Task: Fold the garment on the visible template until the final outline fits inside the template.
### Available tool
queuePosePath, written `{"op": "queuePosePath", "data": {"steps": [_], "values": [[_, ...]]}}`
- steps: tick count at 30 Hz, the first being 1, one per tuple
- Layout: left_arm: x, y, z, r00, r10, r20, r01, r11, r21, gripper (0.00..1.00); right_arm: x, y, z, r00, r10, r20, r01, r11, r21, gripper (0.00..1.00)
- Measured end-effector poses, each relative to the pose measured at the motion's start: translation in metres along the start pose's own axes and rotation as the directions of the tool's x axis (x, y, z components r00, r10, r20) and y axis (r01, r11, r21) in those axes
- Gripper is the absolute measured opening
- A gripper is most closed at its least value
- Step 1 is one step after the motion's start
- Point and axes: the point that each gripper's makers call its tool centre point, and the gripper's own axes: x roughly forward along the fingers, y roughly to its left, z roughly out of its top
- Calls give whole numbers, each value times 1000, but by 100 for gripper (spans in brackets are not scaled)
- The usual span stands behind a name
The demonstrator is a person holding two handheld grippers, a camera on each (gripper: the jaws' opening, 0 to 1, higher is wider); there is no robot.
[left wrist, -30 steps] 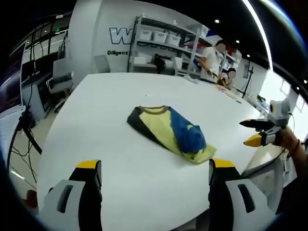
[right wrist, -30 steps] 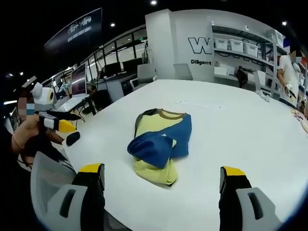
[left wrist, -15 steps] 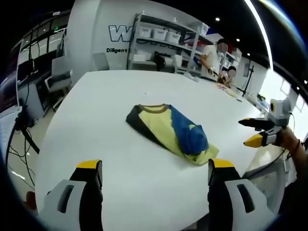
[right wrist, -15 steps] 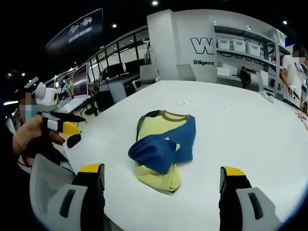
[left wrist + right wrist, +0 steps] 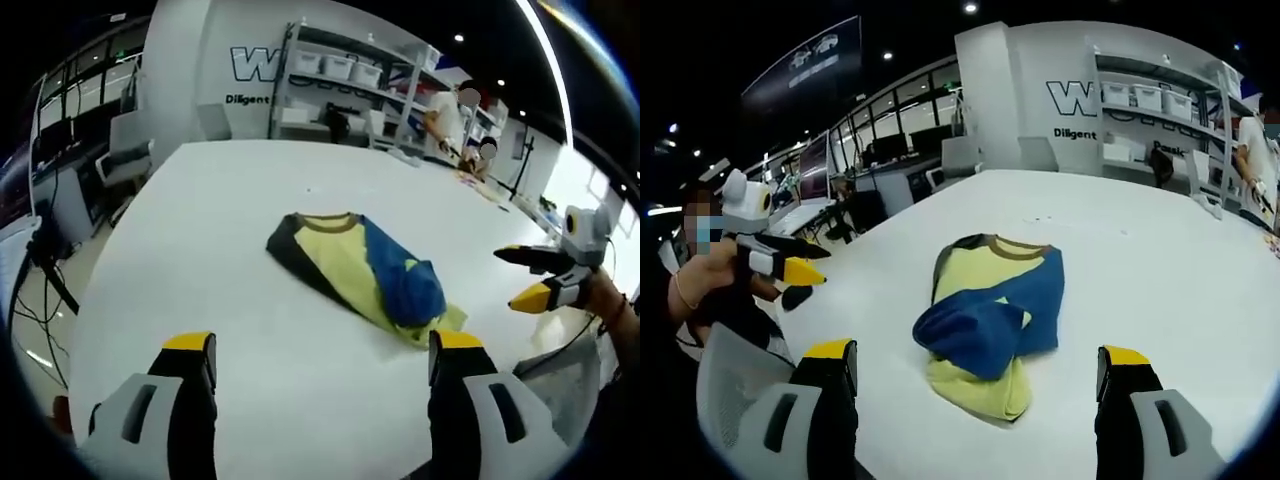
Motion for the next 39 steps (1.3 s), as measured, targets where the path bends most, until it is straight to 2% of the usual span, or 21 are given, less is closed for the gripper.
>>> {"op": "queuePosePath", "data": {"steps": [15,29,39], "values": [[24,0,1,999,-15,-28,15,1000,-2,79,29,9,5,998,53,-22,-54,998,-29,99],[46,6,-3,998,-15,-56,13,1000,-25,77,55,14,-1,994,99,-55,-102,993,-57,99],[67,7,0,998,-13,-62,11,1000,-24,74,72,24,0,987,144,-66,-150,984,-96,94]]}}
